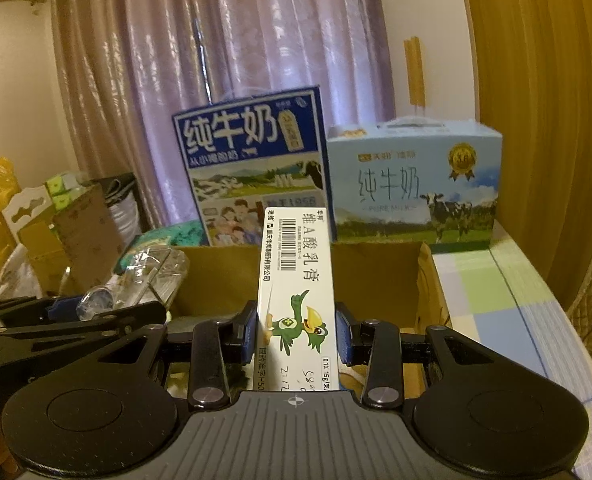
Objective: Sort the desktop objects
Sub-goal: 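Lift and carry the ointment box and hook pack over the cardboard box, then open both grippers to drop the ointment box and hook pack into the box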
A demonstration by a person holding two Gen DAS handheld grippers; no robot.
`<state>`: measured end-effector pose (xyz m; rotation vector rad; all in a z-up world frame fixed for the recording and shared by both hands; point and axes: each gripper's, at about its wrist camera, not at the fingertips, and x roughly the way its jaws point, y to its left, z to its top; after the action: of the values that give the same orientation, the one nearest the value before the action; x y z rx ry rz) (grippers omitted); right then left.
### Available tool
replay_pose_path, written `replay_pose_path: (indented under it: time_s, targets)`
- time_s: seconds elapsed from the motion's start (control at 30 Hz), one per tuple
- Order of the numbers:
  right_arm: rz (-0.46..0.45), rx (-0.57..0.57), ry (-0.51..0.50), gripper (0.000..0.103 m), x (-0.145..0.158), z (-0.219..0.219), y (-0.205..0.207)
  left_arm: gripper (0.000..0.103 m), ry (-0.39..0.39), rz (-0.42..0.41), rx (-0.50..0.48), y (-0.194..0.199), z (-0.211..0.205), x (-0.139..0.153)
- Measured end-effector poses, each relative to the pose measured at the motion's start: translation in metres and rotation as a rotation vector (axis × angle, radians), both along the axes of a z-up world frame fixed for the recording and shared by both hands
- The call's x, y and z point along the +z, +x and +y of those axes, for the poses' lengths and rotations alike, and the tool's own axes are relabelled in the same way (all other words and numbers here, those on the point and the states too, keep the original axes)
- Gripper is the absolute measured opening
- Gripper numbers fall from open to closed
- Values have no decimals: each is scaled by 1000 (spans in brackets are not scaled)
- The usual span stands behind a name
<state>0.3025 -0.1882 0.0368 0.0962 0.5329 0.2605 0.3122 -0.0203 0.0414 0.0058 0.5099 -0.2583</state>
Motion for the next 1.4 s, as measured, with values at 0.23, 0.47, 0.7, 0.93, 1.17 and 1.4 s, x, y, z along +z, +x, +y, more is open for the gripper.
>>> replay_pose_path:
  time_s: [0.23,0.47,0.7,0.93,1.17,1.4]
  targets:
    - [41,-22,7,36,-13,-7,13,49,9,24,-11,12,-6,-11]
    - [55,-23,-1,36,-18,-5,13,55,17,30,-17,16,-8,-16]
    - [64,-30,30,36,-21,-6,15,55,7,16,22,15,6,-11]
    - [16,-42,88,76,-17,-13,12,63,15,0,33,8,12,-8]
    - [-47,-61,71,80,-8,-19,1,86,12,-16,69,-4,16,-3]
    - [-81,-91,69,92,1,-32,-31,101,-2,-46,89,-37,20,8]
